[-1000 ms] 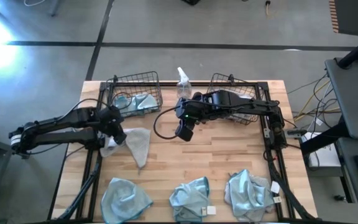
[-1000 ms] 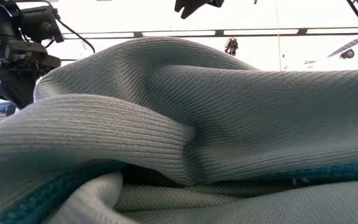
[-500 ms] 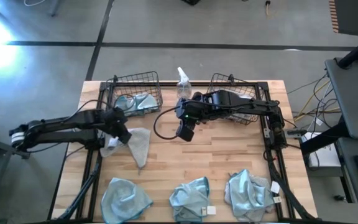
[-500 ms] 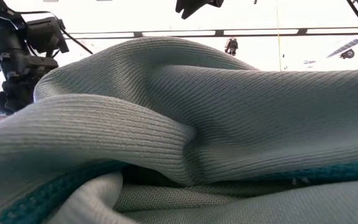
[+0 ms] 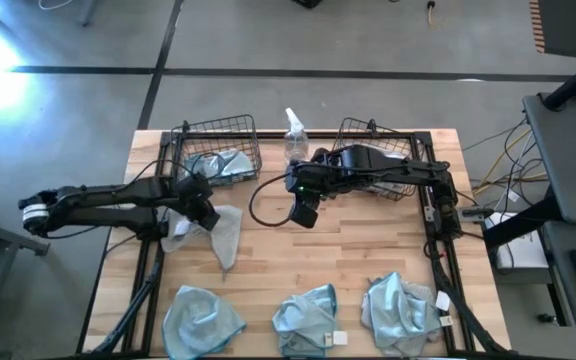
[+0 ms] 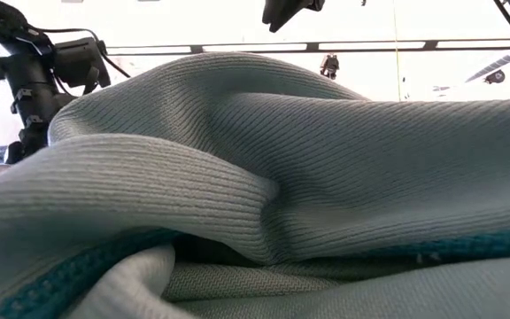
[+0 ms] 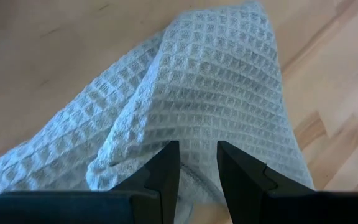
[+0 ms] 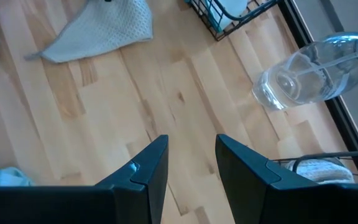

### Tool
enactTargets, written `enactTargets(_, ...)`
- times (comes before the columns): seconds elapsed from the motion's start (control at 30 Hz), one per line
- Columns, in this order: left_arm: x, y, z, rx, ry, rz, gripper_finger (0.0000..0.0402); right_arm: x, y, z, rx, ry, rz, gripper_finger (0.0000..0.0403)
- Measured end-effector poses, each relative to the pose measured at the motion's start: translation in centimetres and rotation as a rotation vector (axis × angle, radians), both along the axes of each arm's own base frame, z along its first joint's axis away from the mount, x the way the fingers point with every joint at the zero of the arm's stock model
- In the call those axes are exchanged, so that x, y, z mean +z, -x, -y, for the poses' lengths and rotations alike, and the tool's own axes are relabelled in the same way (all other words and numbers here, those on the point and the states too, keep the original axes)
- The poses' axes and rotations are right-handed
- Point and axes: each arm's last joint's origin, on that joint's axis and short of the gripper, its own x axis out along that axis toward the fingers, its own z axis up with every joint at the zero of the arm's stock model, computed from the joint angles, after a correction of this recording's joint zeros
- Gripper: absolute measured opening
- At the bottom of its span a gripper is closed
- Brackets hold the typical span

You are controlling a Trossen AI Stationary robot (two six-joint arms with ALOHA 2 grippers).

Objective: Sort microfiber towel by color & place in baskets
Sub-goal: Put the gray microfiber towel into the right black wire basket

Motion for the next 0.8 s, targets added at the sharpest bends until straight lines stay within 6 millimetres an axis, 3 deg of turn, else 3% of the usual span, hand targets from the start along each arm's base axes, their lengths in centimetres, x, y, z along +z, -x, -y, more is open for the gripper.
enactTargets(0.47,-1.1,-2.8,-0.4,-0.081,0.009,0.081,0.0092,-0.2,0.4,0.0,0.048,0.025,-0.054,0.0128)
enactTargets(0.8,-2.9,-3.6,-0.6,-0.079,0.036,-0.023,0.0092,-0.4,0.8,0.0,0.051,0.027,-0.108,0.0128)
